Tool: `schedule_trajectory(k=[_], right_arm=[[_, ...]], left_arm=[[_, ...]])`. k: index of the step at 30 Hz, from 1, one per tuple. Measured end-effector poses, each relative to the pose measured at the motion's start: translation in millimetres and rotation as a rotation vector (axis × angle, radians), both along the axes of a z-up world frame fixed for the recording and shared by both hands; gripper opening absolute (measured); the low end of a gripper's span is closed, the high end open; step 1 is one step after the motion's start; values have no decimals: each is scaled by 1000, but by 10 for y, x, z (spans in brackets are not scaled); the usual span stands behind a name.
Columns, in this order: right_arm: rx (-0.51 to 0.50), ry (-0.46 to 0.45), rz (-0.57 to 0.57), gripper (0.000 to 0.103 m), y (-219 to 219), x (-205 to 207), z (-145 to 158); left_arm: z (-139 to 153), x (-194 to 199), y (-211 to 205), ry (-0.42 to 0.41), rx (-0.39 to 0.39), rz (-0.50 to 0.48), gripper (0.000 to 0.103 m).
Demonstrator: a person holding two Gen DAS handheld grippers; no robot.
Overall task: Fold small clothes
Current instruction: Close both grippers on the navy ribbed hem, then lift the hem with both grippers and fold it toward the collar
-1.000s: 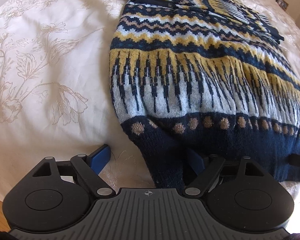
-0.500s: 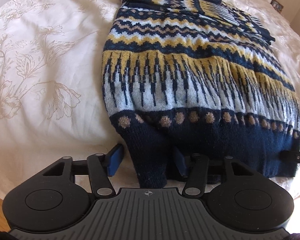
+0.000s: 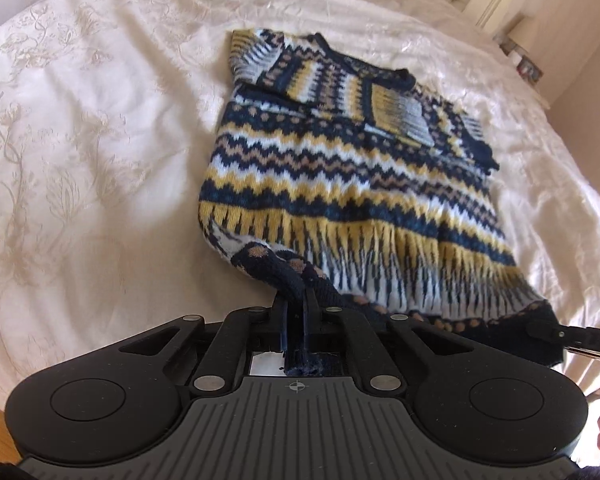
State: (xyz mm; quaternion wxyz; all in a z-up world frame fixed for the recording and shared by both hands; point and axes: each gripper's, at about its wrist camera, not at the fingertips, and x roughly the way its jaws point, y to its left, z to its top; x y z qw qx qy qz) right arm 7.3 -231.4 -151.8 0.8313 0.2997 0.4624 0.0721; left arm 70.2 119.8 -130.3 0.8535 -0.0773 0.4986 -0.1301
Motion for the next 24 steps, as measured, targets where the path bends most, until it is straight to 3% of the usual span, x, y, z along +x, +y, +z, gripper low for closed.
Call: schedule_trajectory(k=[7, 12, 20, 24], right_arm=[[17, -124, -76, 12, -229, 350, 415], [13, -209, -122, 12, -343, 820, 654], [4, -258, -188, 12, -544, 1751, 711], [6, -217, -236, 12, -627, 2213, 580]], left_arm=[[501, 427, 23, -114, -75, 36, 6], [753, 892, -34, -191, -118, 45, 6], [848, 1764, -206, -261, -138, 51, 6], [772, 2197, -321, -247, -124, 41, 6]])
